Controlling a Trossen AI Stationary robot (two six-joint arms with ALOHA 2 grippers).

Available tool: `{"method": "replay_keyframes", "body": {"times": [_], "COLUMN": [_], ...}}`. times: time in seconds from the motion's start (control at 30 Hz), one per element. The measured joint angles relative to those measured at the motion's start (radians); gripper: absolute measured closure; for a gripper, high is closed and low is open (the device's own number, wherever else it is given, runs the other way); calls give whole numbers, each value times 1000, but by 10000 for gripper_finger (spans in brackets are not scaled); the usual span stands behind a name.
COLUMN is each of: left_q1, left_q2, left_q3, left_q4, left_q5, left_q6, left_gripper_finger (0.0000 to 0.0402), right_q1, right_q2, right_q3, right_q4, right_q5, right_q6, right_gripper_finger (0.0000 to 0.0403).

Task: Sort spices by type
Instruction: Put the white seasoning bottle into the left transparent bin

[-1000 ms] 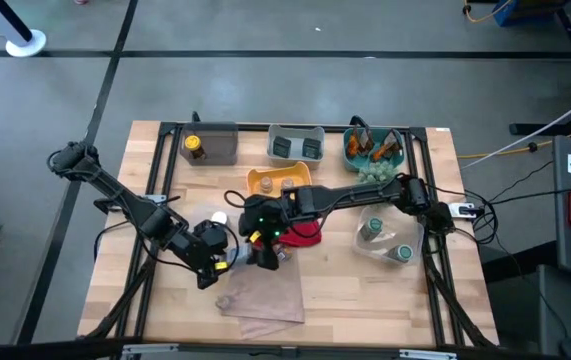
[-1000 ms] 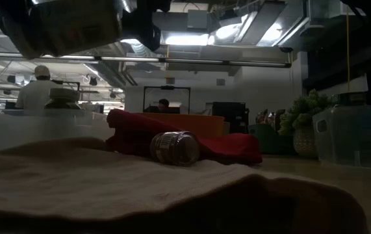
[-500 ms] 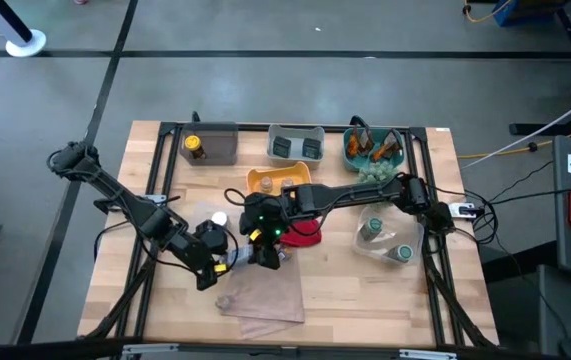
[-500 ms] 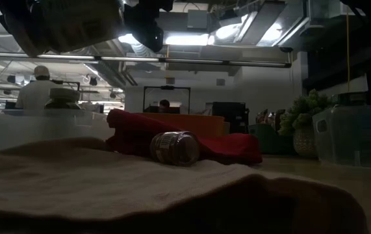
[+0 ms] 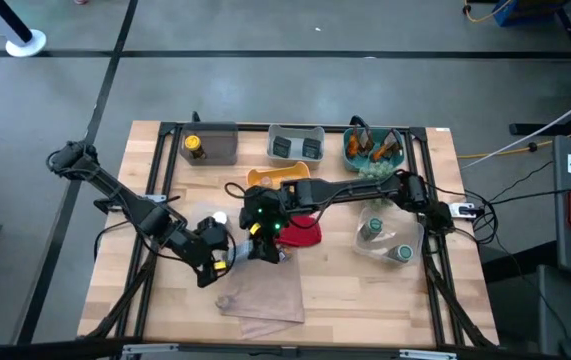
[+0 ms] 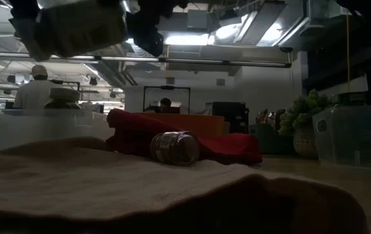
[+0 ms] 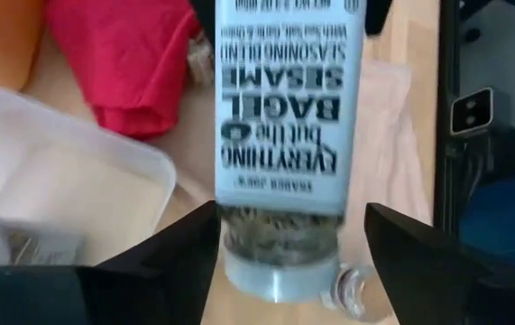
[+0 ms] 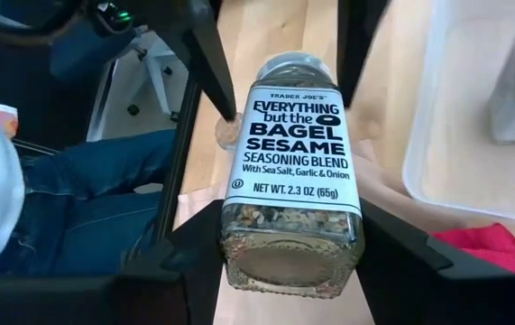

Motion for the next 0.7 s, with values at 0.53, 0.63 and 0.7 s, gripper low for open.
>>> {"method": "replay_keyframes", "body": {"times": [0.53, 0.63, 0.7], "left_q1": [-31, -31, -31], "left_q2": [-418, -497, -535], "left_q3": [-2, -2, -2], "left_q4": [-257, -249, -248], "left_q5": [-217, -233, -233], "left_q6": [-193, -154, -108], "left_gripper_finger": [147, 148, 148], "right_q1": [-67, -72, -77], "right_q2": [0, 0, 0], "right_q3": [77, 106, 115], "right_q4": [50, 116, 155], "right_q5": [-84, -46, -14], "right_q6": [-125, -160, -179], "right_gripper_finger": [201, 201, 201]}}
